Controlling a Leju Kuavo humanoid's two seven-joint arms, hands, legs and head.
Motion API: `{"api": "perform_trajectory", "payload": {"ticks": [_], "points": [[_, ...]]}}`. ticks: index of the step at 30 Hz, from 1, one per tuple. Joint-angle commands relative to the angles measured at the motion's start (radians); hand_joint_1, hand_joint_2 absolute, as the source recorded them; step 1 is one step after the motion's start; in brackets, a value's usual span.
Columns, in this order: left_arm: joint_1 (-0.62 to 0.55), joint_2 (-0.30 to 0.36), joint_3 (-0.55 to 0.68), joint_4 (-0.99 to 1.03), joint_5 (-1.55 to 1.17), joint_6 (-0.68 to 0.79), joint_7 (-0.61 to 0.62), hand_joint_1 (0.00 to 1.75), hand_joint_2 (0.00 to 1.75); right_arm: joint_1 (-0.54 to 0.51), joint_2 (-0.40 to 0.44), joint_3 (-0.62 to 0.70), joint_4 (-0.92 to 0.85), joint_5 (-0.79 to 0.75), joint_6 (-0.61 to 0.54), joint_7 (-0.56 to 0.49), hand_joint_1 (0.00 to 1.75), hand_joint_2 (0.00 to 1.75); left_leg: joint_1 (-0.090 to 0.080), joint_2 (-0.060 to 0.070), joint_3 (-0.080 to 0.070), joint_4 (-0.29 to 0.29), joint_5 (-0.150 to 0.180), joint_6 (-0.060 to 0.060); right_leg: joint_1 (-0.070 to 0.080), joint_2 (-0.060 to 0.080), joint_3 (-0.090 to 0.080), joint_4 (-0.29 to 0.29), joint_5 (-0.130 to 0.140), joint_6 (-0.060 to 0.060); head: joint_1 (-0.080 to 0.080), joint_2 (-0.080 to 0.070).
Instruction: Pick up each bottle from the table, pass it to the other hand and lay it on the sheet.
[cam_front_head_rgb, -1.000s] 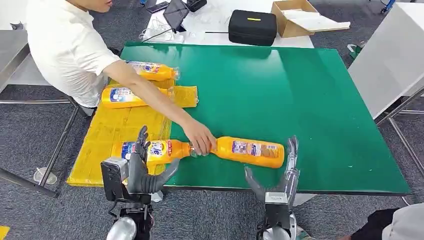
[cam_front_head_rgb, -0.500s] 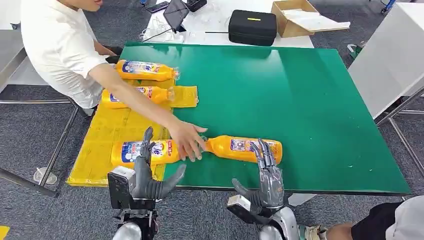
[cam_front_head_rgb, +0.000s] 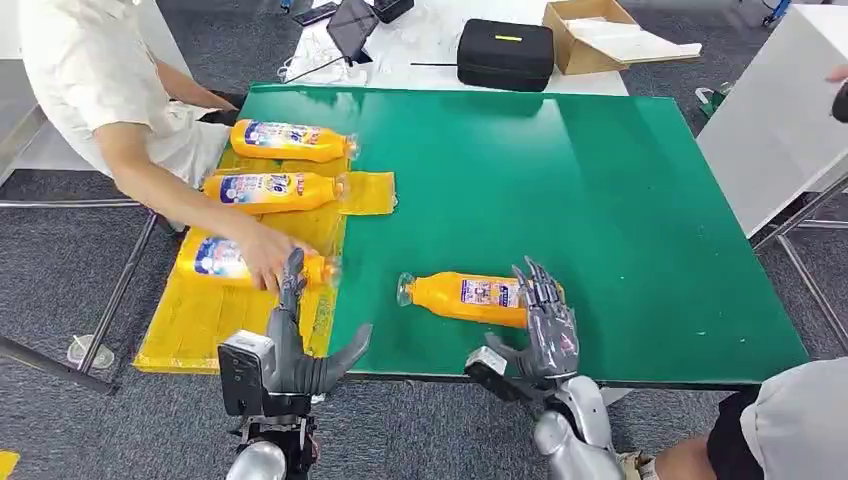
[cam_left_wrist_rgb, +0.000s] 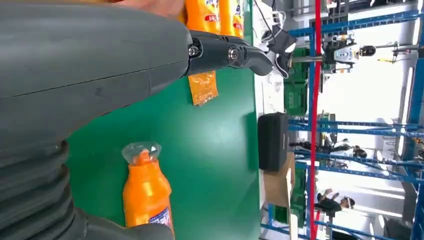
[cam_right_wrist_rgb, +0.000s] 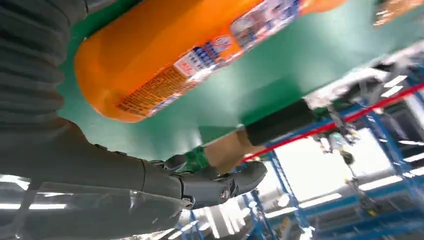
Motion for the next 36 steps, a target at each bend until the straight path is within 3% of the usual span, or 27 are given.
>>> {"api": "perform_trajectory", "payload": {"ticks": [1,3,20,21,22,25,26,27,36], "points": [[-0.071,0.007,-0.027,0.077,0.025,-0.016,0.043,0.0,1.75,-0.188,-0.066,-0.006,0.348,-0.002,0.022,0.064,0.0,1.75,0.0,0.001,0.005,0.0,-0.001,0.0,0.0,0.001,0.005,-0.001,0.0,-0.001,0.0,0.0],[-0.07,0.01,-0.028,0.08,0.069,-0.059,0.091,0.0,1.75,-0.2,-0.072,0.003,0.395,0.003,0.04,0.08,0.0,1.75,0.0,0.001,0.005,0.0,-0.001,0.0,0.0,0.001,0.005,-0.001,0.0,-0.001,0.0,0.0],[-0.073,0.012,-0.03,0.073,0.037,-0.06,0.104,0.0,1.75,-0.206,-0.089,0.059,0.467,0.048,0.134,0.108,0.0,1.75,0.0,0.0,0.005,0.0,-0.001,0.0,0.001,0.001,0.005,-0.001,0.0,0.0,0.0,0.0],[-0.073,0.013,-0.03,0.067,0.035,-0.062,0.104,0.0,1.75,-0.206,-0.089,0.064,0.468,0.051,0.136,0.103,0.37,1.75,0.0,0.0,0.004,0.0,0.0,0.0,0.001,0.001,0.004,-0.001,0.001,0.0,0.0,0.0],[-0.073,0.016,-0.035,0.065,0.025,-0.065,0.105,0.0,1.75,-0.204,-0.092,0.077,0.468,0.064,0.127,0.095,1.5,1.75,0.0,0.0,0.006,0.0,-0.001,0.0,0.001,0.001,0.005,-0.001,0.001,-0.001,0.0,0.0],[-0.07,0.016,-0.036,0.065,0.025,-0.066,0.105,0.0,1.75,-0.202,-0.092,0.078,0.467,0.065,0.124,0.094,1.5,1.75,0.0,0.001,0.005,0.0,0.0,0.0,0.001,0.002,0.004,-0.001,0.002,-0.002,0.0,0.0],[-0.068,0.016,-0.036,0.063,0.023,-0.067,0.105,0.0,1.75,-0.201,-0.096,0.087,0.468,0.077,0.121,0.098,1.71,1.75,0.0,0.0,0.007,0.0,0.0,0.001,0.001,0.001,0.005,-0.001,0.002,-0.003,-0.001,0.0],[-0.067,0.016,-0.035,0.062,0.022,-0.068,0.105,0.0,1.75,-0.202,-0.099,0.097,0.47,0.092,0.117,0.105,1.75,1.75,0.0,0.001,0.005,0.0,0.0,0.001,0.001,0.001,0.004,-0.001,0.003,-0.002,0.0,0.0],[-0.064,0.013,-0.022,0.054,0.029,-0.083,0.112,0.0,1.75,-0.242,-0.141,0.178,0.524,0.218,0.155,0.2,1.75,1.75,0.0,0.004,0.01,0.0,0.0,0.001,0.001,0.005,0.007,-0.001,0.003,-0.002,0.0,0.0]]}}
